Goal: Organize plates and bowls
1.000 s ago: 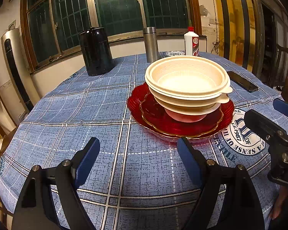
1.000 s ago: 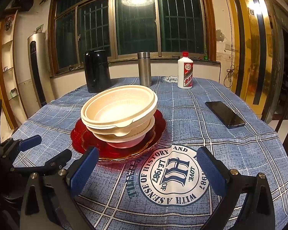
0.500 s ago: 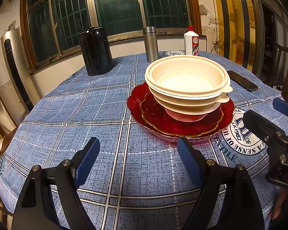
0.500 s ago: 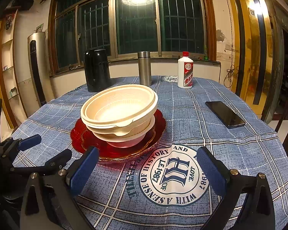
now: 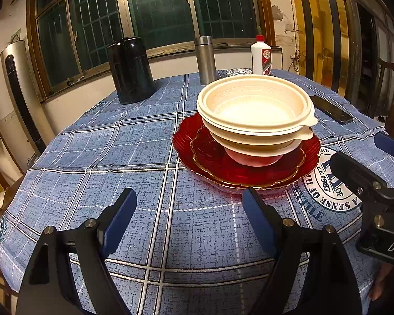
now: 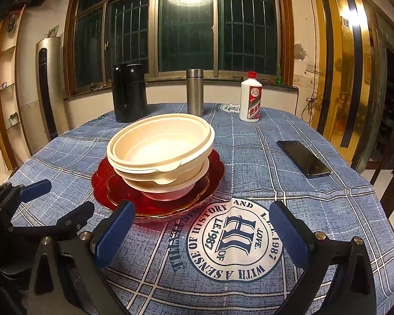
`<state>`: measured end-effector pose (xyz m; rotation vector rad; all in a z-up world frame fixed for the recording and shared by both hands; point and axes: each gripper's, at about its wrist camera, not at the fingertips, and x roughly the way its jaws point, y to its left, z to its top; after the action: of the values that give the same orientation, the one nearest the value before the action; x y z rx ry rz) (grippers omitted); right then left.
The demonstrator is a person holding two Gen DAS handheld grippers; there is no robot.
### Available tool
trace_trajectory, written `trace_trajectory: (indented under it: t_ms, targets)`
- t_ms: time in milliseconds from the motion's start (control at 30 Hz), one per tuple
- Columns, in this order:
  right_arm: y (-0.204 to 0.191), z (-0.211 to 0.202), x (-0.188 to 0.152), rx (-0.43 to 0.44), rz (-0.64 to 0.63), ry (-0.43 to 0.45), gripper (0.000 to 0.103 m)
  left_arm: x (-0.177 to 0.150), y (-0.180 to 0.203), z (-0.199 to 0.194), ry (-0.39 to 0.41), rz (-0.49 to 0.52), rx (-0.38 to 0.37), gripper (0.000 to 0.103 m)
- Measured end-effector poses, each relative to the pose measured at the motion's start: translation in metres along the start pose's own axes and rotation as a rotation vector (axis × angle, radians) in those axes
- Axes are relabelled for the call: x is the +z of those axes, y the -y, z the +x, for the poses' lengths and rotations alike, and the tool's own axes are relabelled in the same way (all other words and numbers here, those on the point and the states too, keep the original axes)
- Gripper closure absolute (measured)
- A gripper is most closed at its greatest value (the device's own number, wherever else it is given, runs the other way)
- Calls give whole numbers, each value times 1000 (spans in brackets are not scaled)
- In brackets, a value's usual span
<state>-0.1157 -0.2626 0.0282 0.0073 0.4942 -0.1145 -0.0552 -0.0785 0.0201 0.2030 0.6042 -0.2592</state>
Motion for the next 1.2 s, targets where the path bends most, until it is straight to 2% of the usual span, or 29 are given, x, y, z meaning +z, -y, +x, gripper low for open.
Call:
trace_trajectory:
  t_ms: [1200]
  targets:
    - [-1, 5, -2, -11, -4, -17, 0, 0, 1, 1, -3, 12, -7, 20]
